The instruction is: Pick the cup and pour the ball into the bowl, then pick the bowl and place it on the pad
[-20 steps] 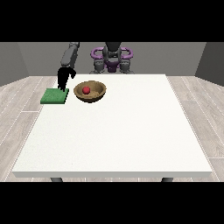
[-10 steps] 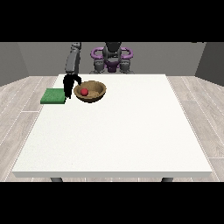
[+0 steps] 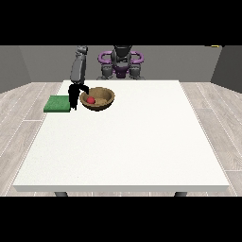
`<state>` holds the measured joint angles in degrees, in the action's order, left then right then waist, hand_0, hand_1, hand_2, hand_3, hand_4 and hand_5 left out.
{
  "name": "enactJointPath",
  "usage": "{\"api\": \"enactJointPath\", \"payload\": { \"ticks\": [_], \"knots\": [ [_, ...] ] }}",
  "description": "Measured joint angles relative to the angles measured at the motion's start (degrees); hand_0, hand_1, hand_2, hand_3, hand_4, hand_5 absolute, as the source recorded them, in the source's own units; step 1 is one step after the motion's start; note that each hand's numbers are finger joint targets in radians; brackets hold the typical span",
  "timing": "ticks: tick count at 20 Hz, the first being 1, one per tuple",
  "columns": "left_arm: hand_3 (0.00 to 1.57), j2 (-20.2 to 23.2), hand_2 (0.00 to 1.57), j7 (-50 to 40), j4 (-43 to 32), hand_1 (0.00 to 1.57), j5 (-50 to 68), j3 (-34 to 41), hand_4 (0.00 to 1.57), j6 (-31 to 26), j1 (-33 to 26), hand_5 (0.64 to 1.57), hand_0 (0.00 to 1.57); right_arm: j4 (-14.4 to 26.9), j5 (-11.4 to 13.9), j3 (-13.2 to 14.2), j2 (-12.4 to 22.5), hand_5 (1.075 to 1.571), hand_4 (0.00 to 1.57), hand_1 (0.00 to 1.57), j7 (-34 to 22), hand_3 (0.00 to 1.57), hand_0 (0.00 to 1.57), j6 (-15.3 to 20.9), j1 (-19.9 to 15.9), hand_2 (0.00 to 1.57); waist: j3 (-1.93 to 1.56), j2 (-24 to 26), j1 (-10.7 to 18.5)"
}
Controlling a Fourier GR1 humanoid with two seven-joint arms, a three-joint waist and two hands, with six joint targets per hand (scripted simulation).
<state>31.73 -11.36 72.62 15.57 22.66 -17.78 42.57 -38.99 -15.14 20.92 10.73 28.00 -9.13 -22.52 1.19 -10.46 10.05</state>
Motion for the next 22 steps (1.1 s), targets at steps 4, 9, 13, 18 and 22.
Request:
{"api": "enactJointPath", "payload": {
  "ticks": [4, 9, 13, 18, 22],
  "knots": [
    [0.00, 0.8, 0.00, -0.1, 1.3, 0.00, 0.9, 0.5, 1.02, -0.5, -0.7, 1.537, 0.00, 1.8, 0.5, -0.1, -0.8, 1.550, 0.45, 0.00, 2.2, 0.00, 0.00, 1.9, -1.5, 0.00, -0.19, -0.8, 0.4],
    [0.00, 3.1, 0.00, -1.7, 0.3, 0.00, 2.5, 1.7, 1.02, -1.3, -0.4, 1.543, 0.00, 3.0, 1.1, -0.9, -2.3, 1.556, 0.50, 0.00, 2.2, 0.00, 0.00, 4.6, -4.3, 0.00, -0.42, -0.5, -0.5],
    [0.00, 4.0, 0.00, -1.6, 0.9, 0.00, 4.0, 2.6, 1.02, -2.4, -0.3, 1.536, 0.00, 3.3, 1.0, 0.4, -1.0, 1.487, 0.84, 1.57, 2.9, 0.79, 1.57, 7.6, -3.4, 1.57, 0.36, -1.7, 0.4],
    [0.00, 5.3, 0.00, -1.2, 1.4, 0.00, 5.6, 3.9, 1.09, -3.6, 0.1, 1.514, 0.00, 1.4, 2.3, -0.1, 0.0, 1.511, 0.93, 1.57, 4.2, 1.53, 1.57, 11.8, -0.9, 1.57, 1.01, -2.8, 2.3],
    [0.00, 5.6, 0.00, -0.9, 0.9, 0.00, 6.4, 4.6, 1.16, -4.1, -0.1, 1.527, 0.00, -0.4, 2.8, -1.0, 0.2, 1.542, 0.99, 1.57, 3.8, 1.29, 1.57, 14.7, 0.3, 1.57, 0.64, -2.8, 3.2]
  ]
}}
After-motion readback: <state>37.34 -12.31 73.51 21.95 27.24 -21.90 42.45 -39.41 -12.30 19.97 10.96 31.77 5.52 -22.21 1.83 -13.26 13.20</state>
